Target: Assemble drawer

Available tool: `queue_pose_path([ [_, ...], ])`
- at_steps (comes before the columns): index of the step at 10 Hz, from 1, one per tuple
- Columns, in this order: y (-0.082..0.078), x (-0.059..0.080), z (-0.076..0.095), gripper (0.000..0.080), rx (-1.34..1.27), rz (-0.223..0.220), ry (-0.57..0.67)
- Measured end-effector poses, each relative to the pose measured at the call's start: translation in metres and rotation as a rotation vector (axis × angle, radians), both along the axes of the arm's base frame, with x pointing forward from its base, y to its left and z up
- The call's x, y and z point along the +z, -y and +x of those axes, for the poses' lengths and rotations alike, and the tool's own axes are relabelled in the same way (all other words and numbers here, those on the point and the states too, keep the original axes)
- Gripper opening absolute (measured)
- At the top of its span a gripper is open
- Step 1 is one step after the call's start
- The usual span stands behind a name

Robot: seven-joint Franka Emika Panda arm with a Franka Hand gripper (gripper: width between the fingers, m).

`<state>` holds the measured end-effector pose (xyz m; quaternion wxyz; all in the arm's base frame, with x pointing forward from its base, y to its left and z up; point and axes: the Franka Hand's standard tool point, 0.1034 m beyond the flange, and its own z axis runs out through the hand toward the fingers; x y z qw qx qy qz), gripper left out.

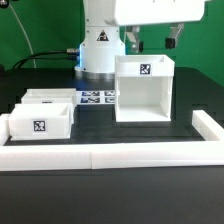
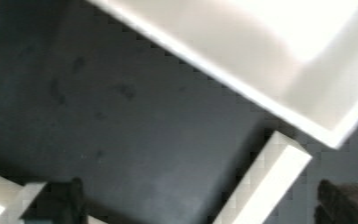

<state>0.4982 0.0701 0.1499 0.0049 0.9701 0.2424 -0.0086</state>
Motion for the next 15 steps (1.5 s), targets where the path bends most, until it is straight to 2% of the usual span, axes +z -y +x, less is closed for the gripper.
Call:
queue_pose_path([
  [5,0.001,-0.002,-0.001,0.0650,-0.013,0.002,-0.002],
  [6,0.000,-0.002,-0.010,0.0650,-0.144,0.008,0.016],
  [8,-0.013,-0.009,-0.039,0.0650,-0.333,-0.006,0.004],
  [11,-0.029,-0.021,-0.057,0.0650,-0.449,-0.003,-0.016],
  [15,-0.028,-0.020,-0.055,0.0650,-0.475,0.006,-0.009],
])
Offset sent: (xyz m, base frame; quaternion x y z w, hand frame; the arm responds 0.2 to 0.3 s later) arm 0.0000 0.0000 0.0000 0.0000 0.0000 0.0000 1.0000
